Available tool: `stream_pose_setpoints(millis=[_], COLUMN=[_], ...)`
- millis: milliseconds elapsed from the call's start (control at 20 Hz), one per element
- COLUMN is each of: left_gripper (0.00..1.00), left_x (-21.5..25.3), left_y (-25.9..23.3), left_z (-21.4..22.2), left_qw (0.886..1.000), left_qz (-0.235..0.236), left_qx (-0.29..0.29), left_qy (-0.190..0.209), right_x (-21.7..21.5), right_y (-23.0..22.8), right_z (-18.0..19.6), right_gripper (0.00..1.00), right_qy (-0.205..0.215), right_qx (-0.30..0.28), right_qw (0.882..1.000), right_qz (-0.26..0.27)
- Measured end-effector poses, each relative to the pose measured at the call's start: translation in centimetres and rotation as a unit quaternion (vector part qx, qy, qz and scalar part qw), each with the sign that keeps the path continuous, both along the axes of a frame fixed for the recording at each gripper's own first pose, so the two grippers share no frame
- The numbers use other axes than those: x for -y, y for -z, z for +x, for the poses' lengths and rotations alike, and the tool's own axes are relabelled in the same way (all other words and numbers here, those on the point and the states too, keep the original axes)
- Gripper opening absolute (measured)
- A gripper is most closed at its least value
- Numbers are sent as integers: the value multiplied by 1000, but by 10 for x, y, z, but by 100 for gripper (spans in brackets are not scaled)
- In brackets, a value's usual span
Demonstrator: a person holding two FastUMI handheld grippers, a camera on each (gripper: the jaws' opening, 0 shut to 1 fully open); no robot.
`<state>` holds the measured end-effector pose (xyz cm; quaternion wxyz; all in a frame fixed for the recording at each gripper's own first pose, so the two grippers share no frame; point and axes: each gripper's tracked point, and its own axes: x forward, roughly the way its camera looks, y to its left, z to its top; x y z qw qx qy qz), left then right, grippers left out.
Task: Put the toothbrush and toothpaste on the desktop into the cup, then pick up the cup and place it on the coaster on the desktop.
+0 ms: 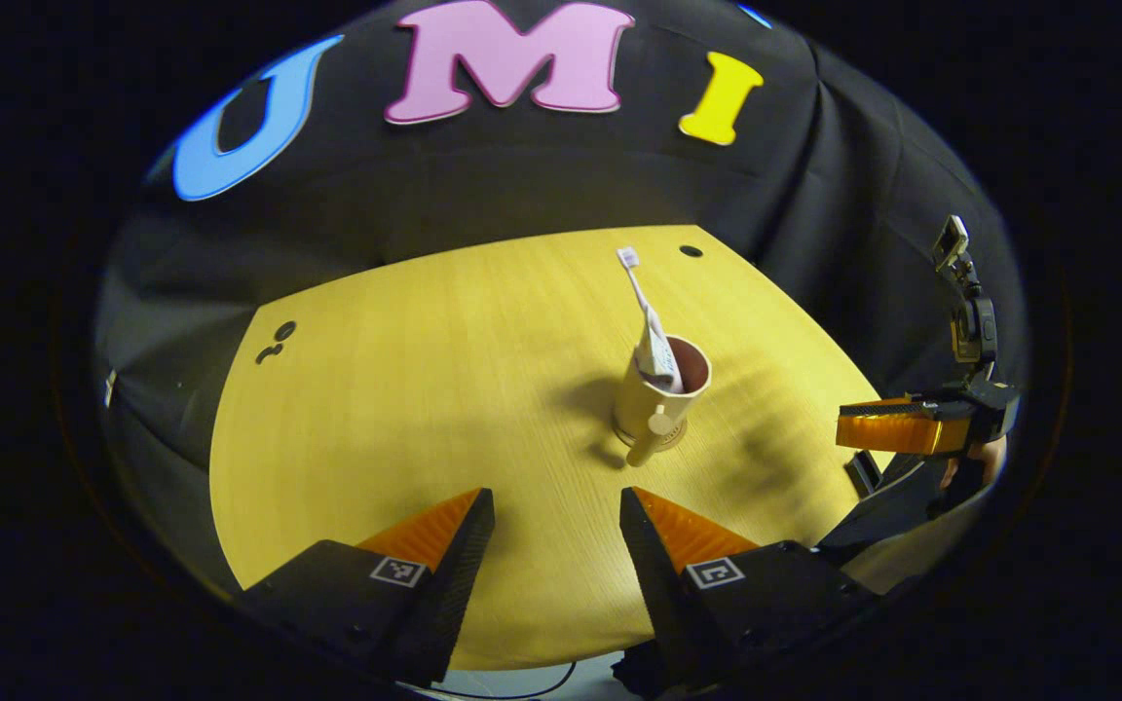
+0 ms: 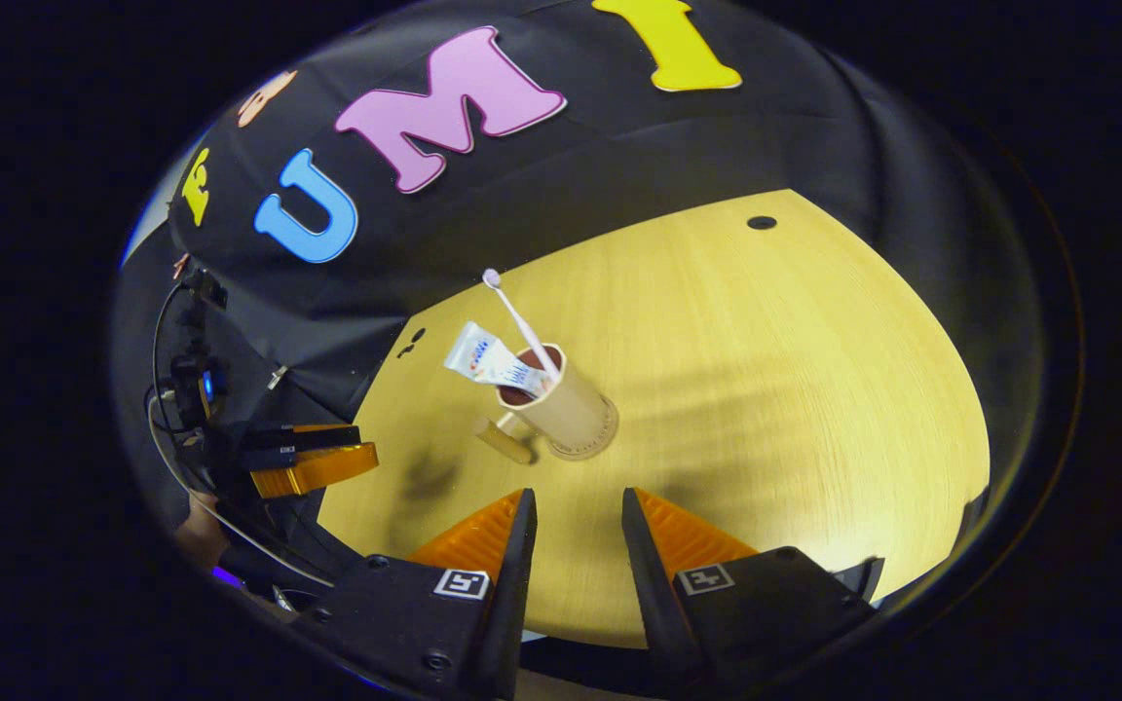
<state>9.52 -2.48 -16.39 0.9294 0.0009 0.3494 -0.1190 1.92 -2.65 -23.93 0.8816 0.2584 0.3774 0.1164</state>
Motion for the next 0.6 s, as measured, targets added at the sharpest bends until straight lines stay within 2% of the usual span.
stream_pose_setpoints(millis=[50,100,150,200,400,450,500,600], left_gripper=[82,82,82,82,82,82,82,82], left_x=[-8,-13,-19,-22,-27,-29,-31,-32], left_y=[-3,-6,-8,-12,-24,-27,-28,-26], left_z=[-7,-13,-16,-20,-34,-37,-39,-41], left_qw=[1000,1000,999,999,997,997,997,996], left_qz=[-5,-8,-9,-12,-41,-42,-43,-45], left_qx=[6,12,17,20,28,31,33,34], left_qy=[-13,-25,-36,-45,-61,-63,-64,-65], right_x=[-4,-7,-11,-14,-26,-28,-31,-38], right_y=[-9,-18,-26,-32,-47,-49,-52,-55], right_z=[3,7,9,11,5,3,1,-3], right_gripper=[55,38,57,65,68,75,77,77], right_qy=[-5,-11,-15,-17,-23,-23,-24,-28], right_qx=[9,19,27,33,48,49,51,53], right_qw=[1000,1000,1000,999,999,998,998,998], right_qz=[-2,-4,-5,-3,-7,-9,-10,-10])
